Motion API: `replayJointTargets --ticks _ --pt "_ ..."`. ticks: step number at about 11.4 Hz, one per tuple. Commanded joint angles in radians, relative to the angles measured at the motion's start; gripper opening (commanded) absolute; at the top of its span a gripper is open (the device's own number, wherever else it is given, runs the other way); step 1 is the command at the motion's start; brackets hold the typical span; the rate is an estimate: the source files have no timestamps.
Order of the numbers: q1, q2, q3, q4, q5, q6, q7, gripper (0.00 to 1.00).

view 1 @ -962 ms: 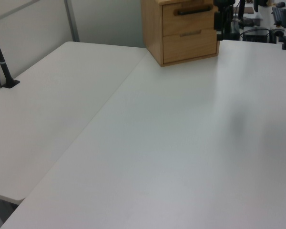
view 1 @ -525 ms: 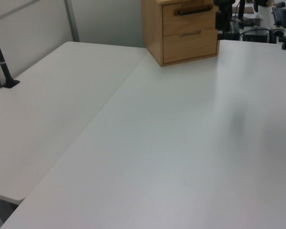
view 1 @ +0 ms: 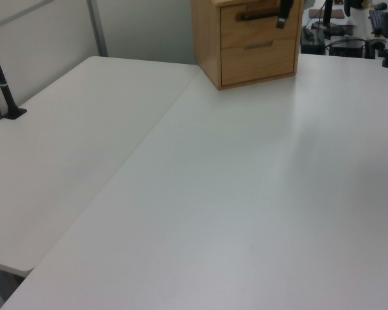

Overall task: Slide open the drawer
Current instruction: 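Move the gripper toward the black handle of the wooden cabinet's upper drawer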

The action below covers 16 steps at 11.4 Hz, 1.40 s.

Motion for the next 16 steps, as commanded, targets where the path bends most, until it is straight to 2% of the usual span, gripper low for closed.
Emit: replayJointTargets --ticks 1,3,8,9,12,14,15,16 --pt "-0.080 0.078 -0.001 0.011 -0.111 0.231 -0.162 1.00" --pt "-0.140 0.131 -0.001 0.011 -0.113 0.360 -0.299 1.00" --pt "-0.238 0.271 -0.006 0.015 -0.237 0.682 -0.310 0.91" --pt "-0.245 0.292 -0.027 0.014 -0.266 0.745 -0.310 0.90" --pt "-0.266 0.349 -0.061 0.014 -0.290 0.835 -0.324 0.71" --pt "-0.283 0.349 -0.059 0.012 -0.330 0.855 -0.389 0.38" --pt "-0.283 0.349 -0.059 0.011 -0.330 0.855 -0.406 0.25" --pt "-0.280 0.348 -0.059 0.009 -0.330 0.855 -0.405 0.24"
